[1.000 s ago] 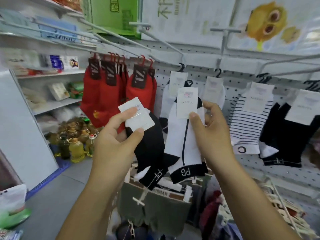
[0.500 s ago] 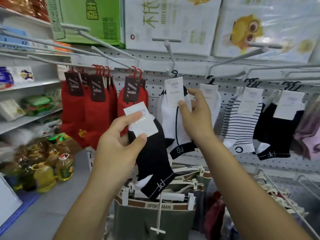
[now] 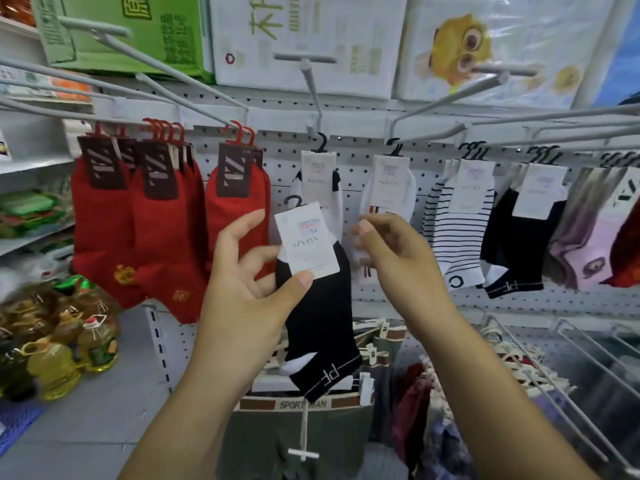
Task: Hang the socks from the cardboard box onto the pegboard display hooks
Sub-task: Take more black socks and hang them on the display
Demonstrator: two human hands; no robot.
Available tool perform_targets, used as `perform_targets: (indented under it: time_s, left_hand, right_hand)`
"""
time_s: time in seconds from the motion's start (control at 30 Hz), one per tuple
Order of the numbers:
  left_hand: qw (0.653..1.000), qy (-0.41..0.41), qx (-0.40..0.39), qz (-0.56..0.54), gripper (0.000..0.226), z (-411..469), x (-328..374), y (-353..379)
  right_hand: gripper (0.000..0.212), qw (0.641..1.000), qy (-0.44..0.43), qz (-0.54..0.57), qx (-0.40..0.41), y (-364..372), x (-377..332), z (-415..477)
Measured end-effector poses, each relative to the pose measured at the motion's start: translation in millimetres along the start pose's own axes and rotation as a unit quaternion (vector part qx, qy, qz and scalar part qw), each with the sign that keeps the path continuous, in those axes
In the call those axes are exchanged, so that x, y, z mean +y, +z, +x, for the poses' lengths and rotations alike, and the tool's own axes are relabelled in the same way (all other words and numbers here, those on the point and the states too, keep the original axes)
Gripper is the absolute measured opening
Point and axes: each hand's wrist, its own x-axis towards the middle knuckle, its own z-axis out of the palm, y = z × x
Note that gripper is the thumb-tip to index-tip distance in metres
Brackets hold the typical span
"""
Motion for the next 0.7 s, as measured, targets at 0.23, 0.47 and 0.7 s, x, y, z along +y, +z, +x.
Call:
perform_targets:
  time_s: [0.23, 0.47, 0.7]
  left_hand:
    - [0.997, -0.030, -0.063, 0.008, 0.065, -6, -11, 63]
    - [0.986, 0.014, -0.121, 0.114, 0.021, -5, -26, 147]
    - [0.966, 0.133, -0.062, 0.215, 0.016, 8, -28, 228]
  right_hand:
    - [0.027, 0.998, 0.001, 0.047, -0.049, -61, -9, -44]
    - [0.033, 0.998, -0.008, 0.000, 0.064, -142, 21, -54]
    - [0.045, 0.988, -0.031, -0.036, 0.145, -223, 41, -34]
